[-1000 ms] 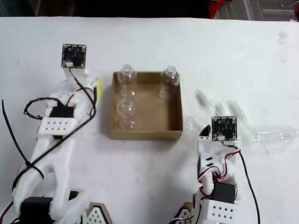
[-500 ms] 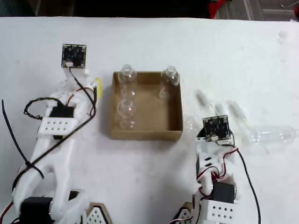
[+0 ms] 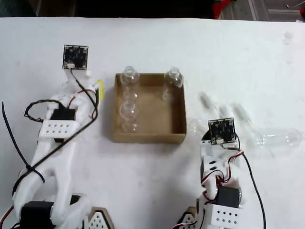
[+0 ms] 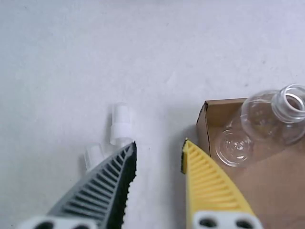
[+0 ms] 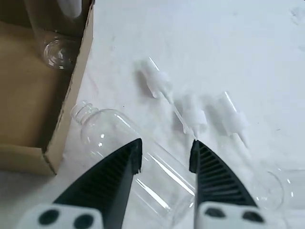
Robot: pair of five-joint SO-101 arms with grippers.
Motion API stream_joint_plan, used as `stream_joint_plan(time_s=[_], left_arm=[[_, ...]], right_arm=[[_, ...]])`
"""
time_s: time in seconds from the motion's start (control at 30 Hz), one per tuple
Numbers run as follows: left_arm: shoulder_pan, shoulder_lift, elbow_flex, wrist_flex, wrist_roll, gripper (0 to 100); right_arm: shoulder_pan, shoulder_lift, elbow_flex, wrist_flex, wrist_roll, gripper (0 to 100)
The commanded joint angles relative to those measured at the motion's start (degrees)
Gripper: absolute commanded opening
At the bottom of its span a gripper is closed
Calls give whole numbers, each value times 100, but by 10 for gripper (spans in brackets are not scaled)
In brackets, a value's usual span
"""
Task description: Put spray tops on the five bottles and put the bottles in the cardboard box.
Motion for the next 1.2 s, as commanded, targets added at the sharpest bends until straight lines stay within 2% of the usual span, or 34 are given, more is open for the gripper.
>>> stream_joint_plan(time_s=[0.0, 0.2, 0.37, 0.47, 0.6, 0.73, 0.87, 1.17], left_arm=[[13, -13, -44, -141, 18, 154], [13, -13, -44, -141, 18, 154], [13, -13, -44, -141, 18, 154], [13, -13, -35, -141, 18, 154], [13, -13, -35, -141, 18, 154], [13, -13, -35, -132, 18, 154], [13, -13, -35, -132, 18, 154], [13, -13, -35, -132, 18, 154]], right_arm=[[127, -48, 53, 13, 114, 145], [831, -48, 53, -312, 79, 145], [848, -57, 35, -338, 220, 145], [620, -48, -62, -365, 642, 139], [22, -4, -580, -84, 958, 38], [-549, 163, -1609, 787, 1125, 106], [-769, 1393, -2611, 1086, 1143, 104], [-796, 5622, -4888, 2062, 1143, 98]])
